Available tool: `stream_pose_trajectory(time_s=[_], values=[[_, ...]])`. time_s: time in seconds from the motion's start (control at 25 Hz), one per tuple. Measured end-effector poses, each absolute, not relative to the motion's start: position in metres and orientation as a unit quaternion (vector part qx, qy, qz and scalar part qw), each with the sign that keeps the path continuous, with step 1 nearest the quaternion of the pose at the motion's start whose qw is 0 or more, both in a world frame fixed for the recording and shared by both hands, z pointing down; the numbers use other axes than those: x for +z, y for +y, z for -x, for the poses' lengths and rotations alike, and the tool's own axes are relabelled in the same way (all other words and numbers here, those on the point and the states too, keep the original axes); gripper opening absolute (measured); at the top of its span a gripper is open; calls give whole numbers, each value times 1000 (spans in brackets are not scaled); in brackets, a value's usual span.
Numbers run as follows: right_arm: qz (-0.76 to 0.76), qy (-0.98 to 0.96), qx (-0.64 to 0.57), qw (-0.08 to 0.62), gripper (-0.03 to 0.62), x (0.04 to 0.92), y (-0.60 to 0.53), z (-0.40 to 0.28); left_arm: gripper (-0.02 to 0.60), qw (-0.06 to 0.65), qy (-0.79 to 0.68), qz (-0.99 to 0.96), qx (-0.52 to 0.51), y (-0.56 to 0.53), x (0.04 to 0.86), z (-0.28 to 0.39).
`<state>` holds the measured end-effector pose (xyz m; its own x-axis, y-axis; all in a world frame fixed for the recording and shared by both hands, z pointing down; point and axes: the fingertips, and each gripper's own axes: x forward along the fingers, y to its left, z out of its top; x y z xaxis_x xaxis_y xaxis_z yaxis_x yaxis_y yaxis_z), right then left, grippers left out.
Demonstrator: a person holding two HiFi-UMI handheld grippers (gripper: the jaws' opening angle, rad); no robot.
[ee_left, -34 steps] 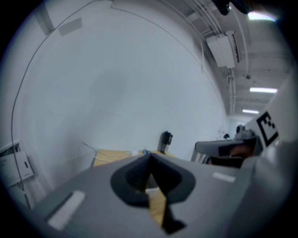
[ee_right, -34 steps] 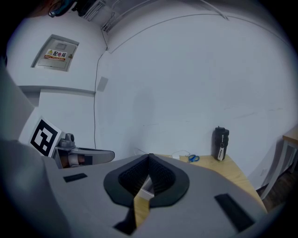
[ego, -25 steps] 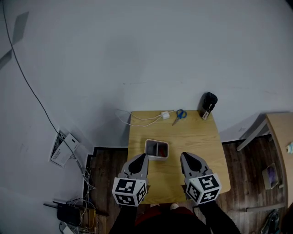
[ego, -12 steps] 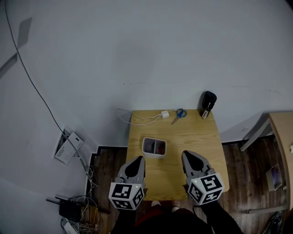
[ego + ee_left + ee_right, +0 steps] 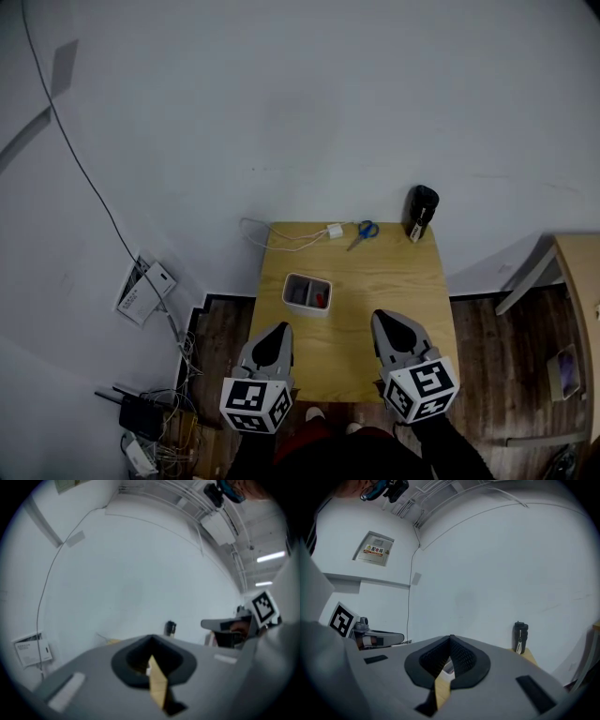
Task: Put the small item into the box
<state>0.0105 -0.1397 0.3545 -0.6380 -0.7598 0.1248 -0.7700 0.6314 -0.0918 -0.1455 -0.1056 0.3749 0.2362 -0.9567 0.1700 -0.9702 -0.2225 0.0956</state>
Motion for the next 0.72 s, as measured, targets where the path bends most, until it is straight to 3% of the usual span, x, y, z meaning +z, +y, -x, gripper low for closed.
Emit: stream_pose_trajectory(time_s=[0.72], values=[[-398, -914, 74, 27, 8, 359, -97, -54, 3, 83, -633, -769, 42, -56, 374, 95]])
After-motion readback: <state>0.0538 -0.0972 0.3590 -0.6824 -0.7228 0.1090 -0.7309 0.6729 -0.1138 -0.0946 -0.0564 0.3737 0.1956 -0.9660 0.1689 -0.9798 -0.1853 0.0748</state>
